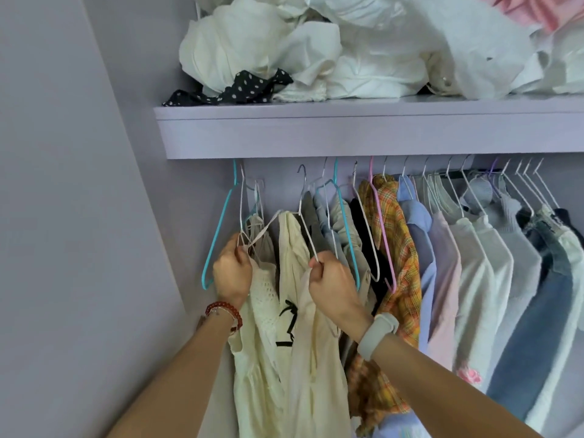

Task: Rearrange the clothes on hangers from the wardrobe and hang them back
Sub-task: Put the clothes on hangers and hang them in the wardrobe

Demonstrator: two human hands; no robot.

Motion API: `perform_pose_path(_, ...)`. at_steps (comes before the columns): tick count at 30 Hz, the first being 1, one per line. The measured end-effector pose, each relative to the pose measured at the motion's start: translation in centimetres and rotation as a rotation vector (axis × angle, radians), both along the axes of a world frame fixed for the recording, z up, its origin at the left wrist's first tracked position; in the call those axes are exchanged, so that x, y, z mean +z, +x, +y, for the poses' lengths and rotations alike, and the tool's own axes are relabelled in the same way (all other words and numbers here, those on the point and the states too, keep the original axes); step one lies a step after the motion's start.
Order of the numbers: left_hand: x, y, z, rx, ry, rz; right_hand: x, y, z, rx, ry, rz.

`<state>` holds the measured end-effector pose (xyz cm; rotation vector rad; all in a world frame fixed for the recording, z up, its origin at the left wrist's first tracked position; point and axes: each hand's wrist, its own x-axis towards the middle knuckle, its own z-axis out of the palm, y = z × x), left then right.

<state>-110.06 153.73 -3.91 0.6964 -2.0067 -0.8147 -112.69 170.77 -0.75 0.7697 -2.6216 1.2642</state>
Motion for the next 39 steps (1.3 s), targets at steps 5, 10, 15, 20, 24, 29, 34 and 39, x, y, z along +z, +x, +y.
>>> perform_pose_path(5, -0.3, 0.2, 0.4, -0.02, 0.048, 0.042, 0.3, -1.6, -3.4, 0.027, -0.122, 0.02)
perform_pose_path(10, -0.6, 0.5, 0.3, -0.046, 0.067, 0.057, 1.3, -3.8, -6.8, 0.018, -0.259, 0.056)
perform_pose_path(15, -0.9, 1.0, -0.3, -0.059, 0.178, 0.056, 0.6, -6.3, -10.3, 0.079, -0.272, -0.007)
perform_pose_path(20, -0.6, 1.0, -0.8, -0.087, 0.206, 0.044, 0.4, -8.9, -13.4, 0.182, -0.187, -0.13)
perform_pose_path(24, -0.7, 1.6, -0.5, -0.083, 0.152, 0.032, 0.4, -8.4, -15.6, 0.329, -0.178, -0.175)
perform_pose_path(29, -0.3, 2.0, -0.6, -0.051, 0.189, 0.056, 0.4, -8.0, -17.2, 0.359, -0.207, -0.253)
perform_pose_path(34, -0.2, 2.4, -0.1, -0.039, 0.143, -0.02, 0.3, -7.5, -14.8, 0.379, -0.279, -0.286)
perform_pose_path(39, 0.0, 3.2, 1.8, -0.069, -0.04, -0.063, 0.3, -5.4, -9.9, 0.338, -0.113, 0.038)
